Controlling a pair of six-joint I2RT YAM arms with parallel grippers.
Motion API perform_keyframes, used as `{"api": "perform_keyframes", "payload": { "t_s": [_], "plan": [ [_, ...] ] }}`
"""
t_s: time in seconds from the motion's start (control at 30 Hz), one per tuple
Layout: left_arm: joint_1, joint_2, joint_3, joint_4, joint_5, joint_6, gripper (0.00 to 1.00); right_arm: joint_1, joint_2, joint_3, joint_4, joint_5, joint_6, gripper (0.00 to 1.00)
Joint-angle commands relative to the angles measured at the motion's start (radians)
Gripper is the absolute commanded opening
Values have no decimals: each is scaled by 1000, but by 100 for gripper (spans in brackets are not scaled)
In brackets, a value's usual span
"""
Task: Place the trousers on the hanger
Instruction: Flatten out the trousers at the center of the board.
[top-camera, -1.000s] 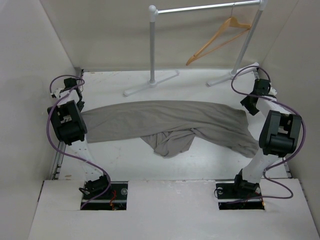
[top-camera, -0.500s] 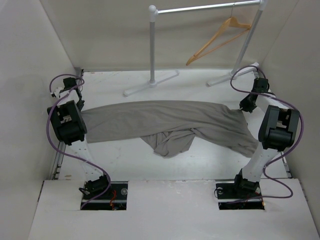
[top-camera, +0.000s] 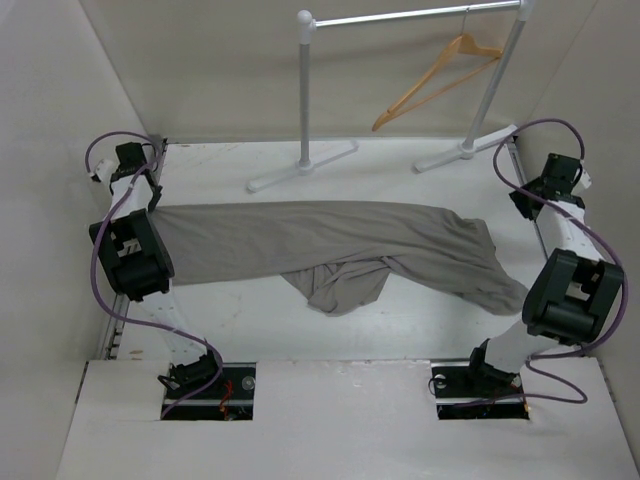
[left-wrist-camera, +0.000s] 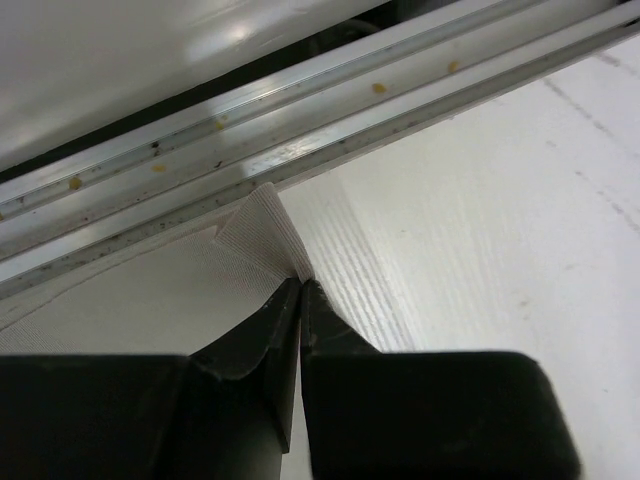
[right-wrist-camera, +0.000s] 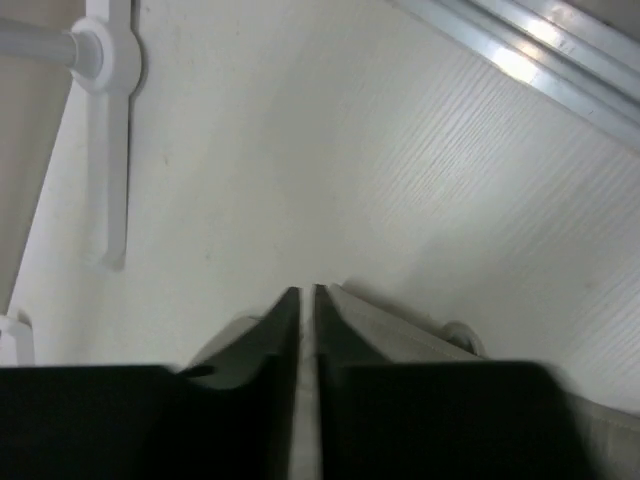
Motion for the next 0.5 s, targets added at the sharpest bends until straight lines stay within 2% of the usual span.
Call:
{"api": "perform_keyframes", "payload": {
  "t_s": [0.0, 0.03, 0.13, 0.23, 0.47],
  "plan": [
    [-2, -55, 13, 11, 9, -24, 2, 1, 99, 76, -41, -14, -64, 36],
    [-3, -52, 11, 6, 9, -26, 2, 19, 144, 114, -104, -25, -95, 44],
    [0, -57, -11, 12, 9, -38, 2, 52, 179, 125, -115, 7, -81, 48],
    [0, -66, -27, 15, 17, -52, 2, 70, 247, 185, -187, -9, -86, 49],
    [1, -80, -68, 58, 45, -110, 2, 139, 334, 237, -238, 47, -58, 49]
  ]
}}
